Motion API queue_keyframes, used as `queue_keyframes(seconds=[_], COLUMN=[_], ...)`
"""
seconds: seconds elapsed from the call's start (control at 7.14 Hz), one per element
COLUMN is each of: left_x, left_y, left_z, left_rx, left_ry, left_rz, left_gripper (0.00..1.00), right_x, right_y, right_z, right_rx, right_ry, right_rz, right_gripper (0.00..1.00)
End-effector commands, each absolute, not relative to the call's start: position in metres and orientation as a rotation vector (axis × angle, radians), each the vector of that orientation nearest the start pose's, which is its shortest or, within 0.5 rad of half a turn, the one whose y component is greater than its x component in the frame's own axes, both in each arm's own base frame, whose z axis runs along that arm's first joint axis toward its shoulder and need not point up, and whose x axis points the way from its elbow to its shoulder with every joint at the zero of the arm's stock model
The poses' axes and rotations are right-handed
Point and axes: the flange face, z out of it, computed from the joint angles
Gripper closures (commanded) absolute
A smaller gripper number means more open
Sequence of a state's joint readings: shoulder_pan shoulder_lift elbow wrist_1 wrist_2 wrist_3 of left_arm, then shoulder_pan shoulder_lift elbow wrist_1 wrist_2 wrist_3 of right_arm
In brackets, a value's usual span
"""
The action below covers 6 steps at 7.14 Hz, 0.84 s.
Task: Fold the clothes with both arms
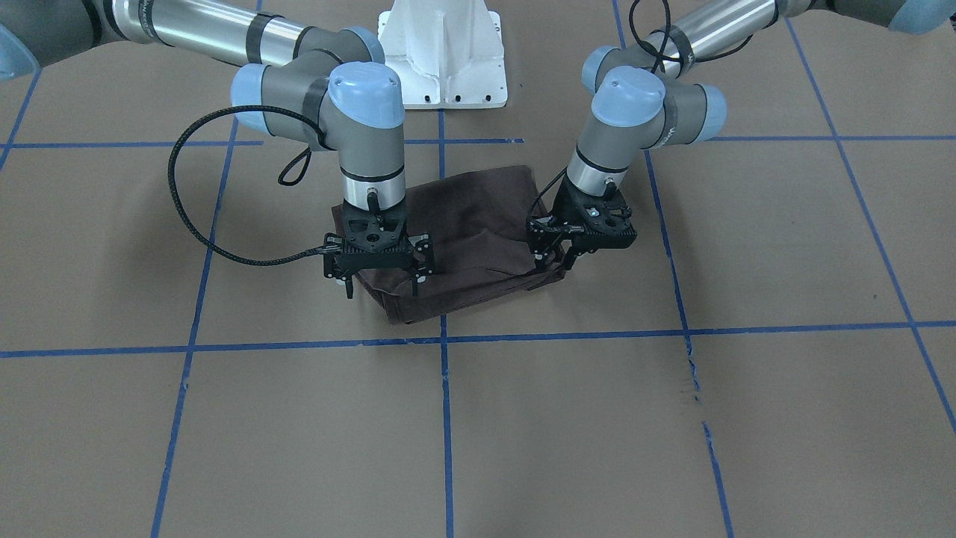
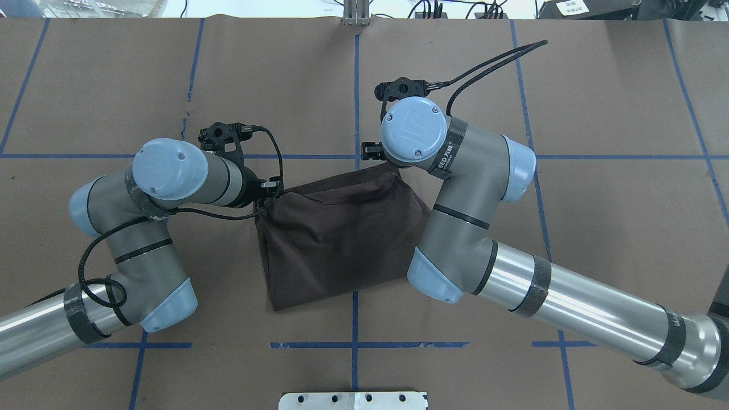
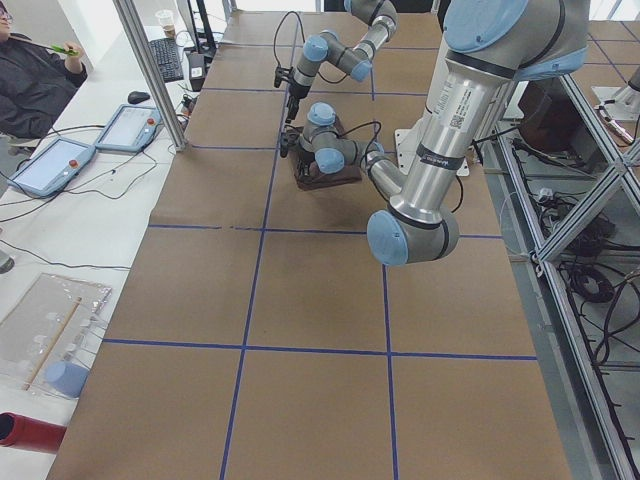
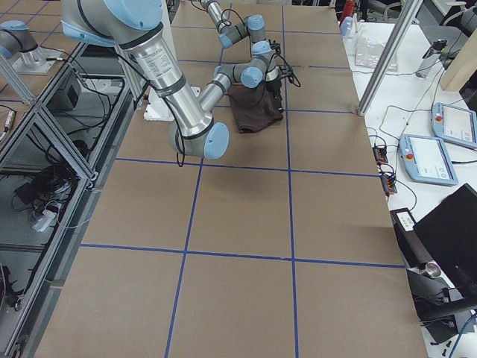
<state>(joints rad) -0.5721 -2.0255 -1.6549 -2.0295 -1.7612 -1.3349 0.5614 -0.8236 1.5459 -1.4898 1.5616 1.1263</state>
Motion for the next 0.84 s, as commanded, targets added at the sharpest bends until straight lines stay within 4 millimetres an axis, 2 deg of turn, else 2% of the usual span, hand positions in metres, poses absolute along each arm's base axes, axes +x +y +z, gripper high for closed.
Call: queue_keyframes(seconds=[0.0,0.14,0.42,0.56,0.7], left_x=[0.4789,0.4785,0.4789,0.4802,0.4826], left_y=[-0.4428,-0.4429,-0.4429,-0.4424,-0.4428], left_z=[0.3245,0.3255,0.3263,0.3277,0.3276], left_rx=[0.229,0.231,0.229,0.226,0.225], left_ry=[0.976,0.974,0.973,0.971,0.97], left_rz=[-0.216,-0.217,-0.217,-0.215,-0.213], left_gripper=[0.53,0.55,0.78,0.94,1.0], right_x=[-0.5374,-0.5373,-0.5371,-0.537,-0.5373], right_y=[-0.4967,-0.4967,-0.4966,-0.4965,-0.4967], right_z=[0.2136,0.2147,0.2169,0.2191,0.2209], right_rx=[0.397,0.396,0.394,0.393,0.393], right_ry=[-0.703,-0.702,-0.699,-0.696,-0.693], right_rz=[0.117,0.119,0.119,0.118,0.115], right_gripper=[0.0,0.0,0.0,0.0,0.0])
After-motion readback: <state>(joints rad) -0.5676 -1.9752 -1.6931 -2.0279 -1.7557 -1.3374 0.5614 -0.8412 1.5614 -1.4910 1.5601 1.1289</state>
